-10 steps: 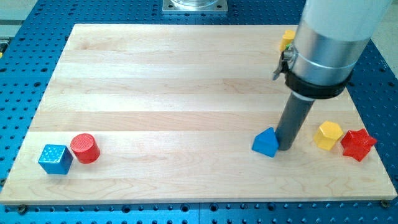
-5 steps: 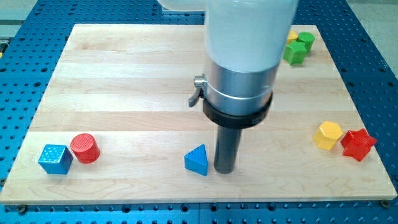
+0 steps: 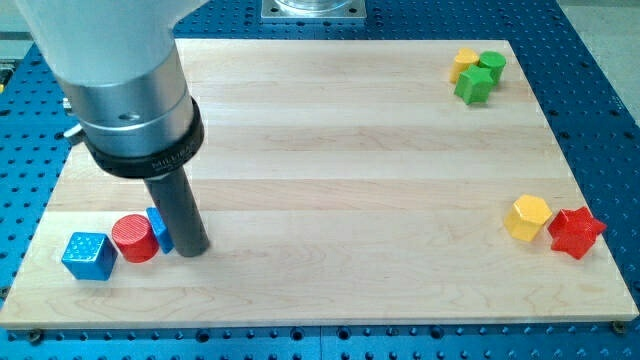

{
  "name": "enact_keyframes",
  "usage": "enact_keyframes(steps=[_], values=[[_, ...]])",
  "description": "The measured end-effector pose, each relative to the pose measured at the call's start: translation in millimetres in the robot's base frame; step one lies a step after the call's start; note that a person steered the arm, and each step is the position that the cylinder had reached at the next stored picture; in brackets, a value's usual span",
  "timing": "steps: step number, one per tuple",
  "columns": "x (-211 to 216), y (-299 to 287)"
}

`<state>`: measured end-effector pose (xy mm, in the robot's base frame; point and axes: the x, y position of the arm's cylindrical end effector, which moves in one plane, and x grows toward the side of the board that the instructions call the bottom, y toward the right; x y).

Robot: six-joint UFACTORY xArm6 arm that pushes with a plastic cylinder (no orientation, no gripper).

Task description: Place the triangle above the red circle

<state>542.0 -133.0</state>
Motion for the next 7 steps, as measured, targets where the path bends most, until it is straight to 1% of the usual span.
enact_keyframes(steps=[1, 2, 3, 4, 5, 6, 7], values=[[-11.6, 7.1], [-13.9, 7.3], [-13.9, -8.3], [-13.9, -43.1], [-26.6, -62.1], [-35.4, -61.6], [-53.5, -31.5]])
